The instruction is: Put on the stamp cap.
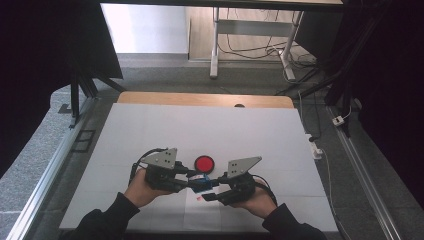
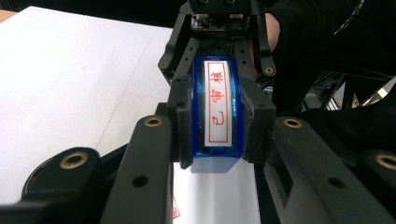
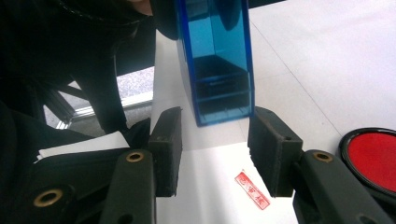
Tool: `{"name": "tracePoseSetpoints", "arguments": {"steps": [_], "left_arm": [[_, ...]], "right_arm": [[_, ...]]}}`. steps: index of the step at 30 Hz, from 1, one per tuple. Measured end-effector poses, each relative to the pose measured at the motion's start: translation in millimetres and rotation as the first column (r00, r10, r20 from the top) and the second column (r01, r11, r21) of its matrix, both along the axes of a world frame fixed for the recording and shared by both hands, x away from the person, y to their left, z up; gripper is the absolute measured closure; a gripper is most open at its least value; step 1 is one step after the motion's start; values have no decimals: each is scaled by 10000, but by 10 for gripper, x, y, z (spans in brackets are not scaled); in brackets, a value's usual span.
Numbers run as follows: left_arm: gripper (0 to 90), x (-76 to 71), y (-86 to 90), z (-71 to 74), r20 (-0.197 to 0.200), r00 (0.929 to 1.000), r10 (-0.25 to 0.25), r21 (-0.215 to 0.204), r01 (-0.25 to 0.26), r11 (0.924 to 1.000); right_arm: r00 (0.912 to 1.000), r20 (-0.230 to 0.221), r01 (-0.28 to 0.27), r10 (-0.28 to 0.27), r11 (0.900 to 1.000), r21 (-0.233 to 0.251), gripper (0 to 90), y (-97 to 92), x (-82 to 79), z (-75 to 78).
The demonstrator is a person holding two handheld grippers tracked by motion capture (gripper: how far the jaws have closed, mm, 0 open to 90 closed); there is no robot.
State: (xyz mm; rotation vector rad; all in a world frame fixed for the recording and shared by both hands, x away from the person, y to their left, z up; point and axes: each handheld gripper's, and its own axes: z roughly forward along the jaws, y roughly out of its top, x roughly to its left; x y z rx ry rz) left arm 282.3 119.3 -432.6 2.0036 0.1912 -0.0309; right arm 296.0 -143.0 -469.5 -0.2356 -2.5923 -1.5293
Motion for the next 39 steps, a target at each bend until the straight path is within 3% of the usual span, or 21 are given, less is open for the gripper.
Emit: {"name": "tracePoseSetpoints", "arguments": {"steps": [9, 23, 39], "left_arm": [[694, -18, 42, 20, 24, 9997, 256, 17, -256, 9997], [694, -38, 131, 29, -35, 9964, 851, 0, -851, 9964], [694, -63, 224, 36, -26, 9909, 1347, 114, -1347, 9908]], "right_arm": [[9996, 132, 254, -252, 9996, -109, 516, -8, -25, 16], [9957, 264, 897, -890, 9956, -276, 391, -60, -78, 44], [9770, 486, 2097, -2075, 9767, -456, 283, -200, -149, 146]]}}
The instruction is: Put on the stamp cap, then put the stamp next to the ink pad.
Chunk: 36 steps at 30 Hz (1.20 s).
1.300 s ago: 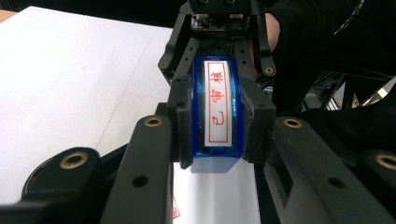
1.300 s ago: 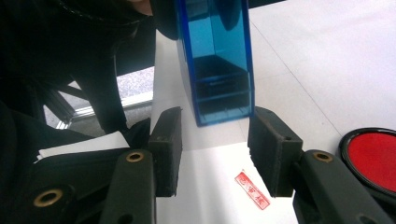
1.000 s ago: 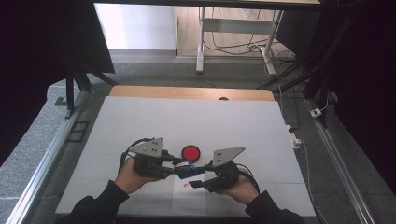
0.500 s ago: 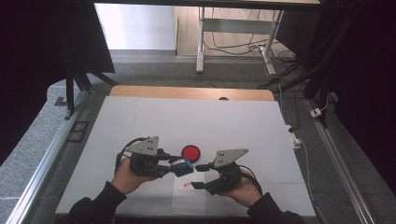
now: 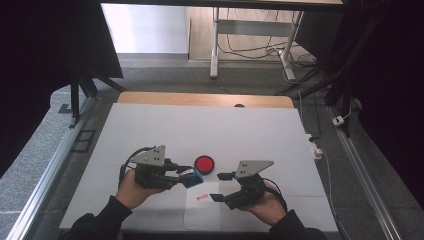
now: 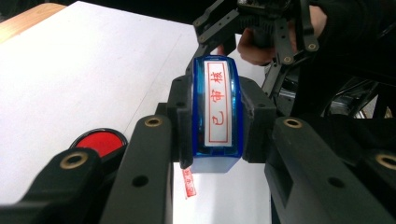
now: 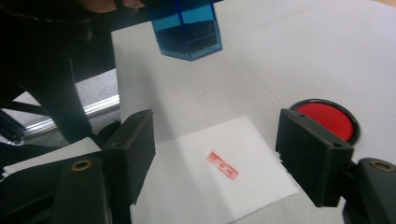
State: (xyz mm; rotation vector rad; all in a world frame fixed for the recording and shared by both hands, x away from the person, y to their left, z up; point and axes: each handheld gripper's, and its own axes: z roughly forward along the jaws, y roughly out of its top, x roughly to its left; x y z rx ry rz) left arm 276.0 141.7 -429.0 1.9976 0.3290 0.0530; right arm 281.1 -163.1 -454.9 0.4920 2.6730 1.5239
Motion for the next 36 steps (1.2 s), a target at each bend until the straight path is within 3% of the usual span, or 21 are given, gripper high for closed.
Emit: {"name": "tracePoseSetpoints", "arguments": {"steps": [18, 25, 32, 36], "left_arm": [[694, -12, 112, -4, -96, 9984, 556, 101, -555, 9984], [693, -8, 176, -10, -137, 9961, 871, 161, -869, 9961], [693, -11, 256, -25, -210, 9913, 1296, 300, -1289, 9912], [693, -8, 298, -42, -301, 9874, 1553, 451, -1539, 9871]], "right_arm": [[9943, 60, 1068, -1066, 9934, -410, 138, -194, -96, 58], [9873, 106, 1589, -1585, 9859, -516, 95, -315, -136, 69], [9772, -274, 2082, -2107, 9752, -751, 32, -438, -182, 54], [9708, -236, 2361, -2385, 9687, -767, 7, -503, -203, 42]]}}
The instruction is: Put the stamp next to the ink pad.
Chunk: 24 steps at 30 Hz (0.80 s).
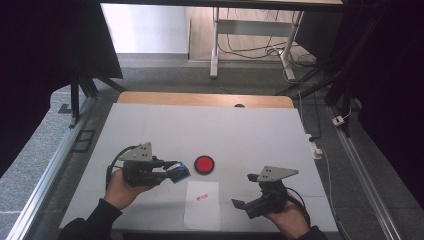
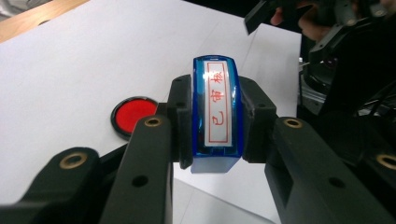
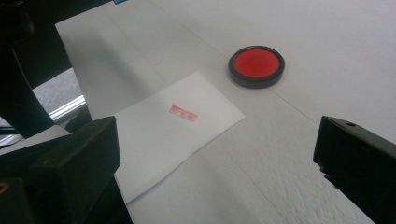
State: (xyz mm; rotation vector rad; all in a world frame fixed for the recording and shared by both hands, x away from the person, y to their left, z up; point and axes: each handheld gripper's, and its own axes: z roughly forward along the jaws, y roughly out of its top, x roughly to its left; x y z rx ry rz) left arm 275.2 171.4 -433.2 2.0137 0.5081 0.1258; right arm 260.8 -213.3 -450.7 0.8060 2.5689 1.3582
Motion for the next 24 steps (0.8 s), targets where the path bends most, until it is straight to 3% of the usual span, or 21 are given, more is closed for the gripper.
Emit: {"name": "tracePoseSetpoints", "arguments": {"steps": [10, 24], "left_arm": [[693, -11, 115, -34, -194, 9984, 529, 208, -525, 9984], [693, -20, 264, -65, -352, 9921, 1208, 421, -1193, 9920]], "right_arm": [[9935, 424, 1066, -1058, 9942, -173, 0, -187, -93, 14], [9667, 425, 2546, -2523, 9652, -593, 0, -548, -201, -33]]}}
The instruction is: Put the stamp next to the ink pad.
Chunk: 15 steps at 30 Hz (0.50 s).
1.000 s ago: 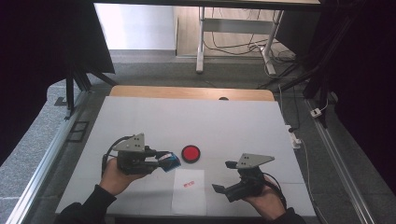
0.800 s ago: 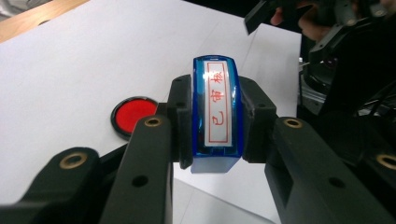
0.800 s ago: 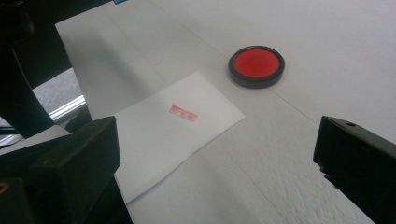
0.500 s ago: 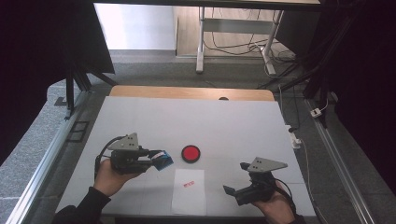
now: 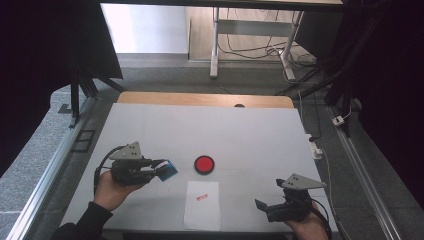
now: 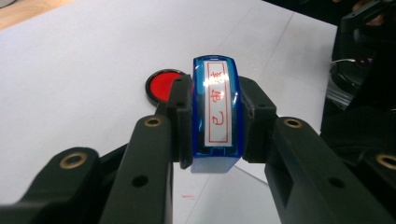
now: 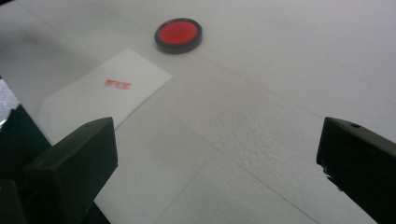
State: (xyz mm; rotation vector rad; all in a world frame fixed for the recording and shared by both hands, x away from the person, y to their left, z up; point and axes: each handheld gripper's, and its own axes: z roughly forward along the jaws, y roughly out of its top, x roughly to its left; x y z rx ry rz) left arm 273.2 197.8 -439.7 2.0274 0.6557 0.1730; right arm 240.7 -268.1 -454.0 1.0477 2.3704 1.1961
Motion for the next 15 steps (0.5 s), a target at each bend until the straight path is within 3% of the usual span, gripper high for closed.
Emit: {"name": "tracePoseSetpoints", "arguments": {"steps": [9, 15], "left_arm": [[693, 8, 89, -43, -198, 9986, 482, 422, -474, 9980], [693, 24, 169, -86, -298, 9941, 1046, 710, -1023, 9922]], "right_arm": [[9978, -108, 650, -653, 9977, -186, 0, -135, -55, -16], [9975, -116, 691, -694, 9971, -307, 0, -169, -70, -14]]}}
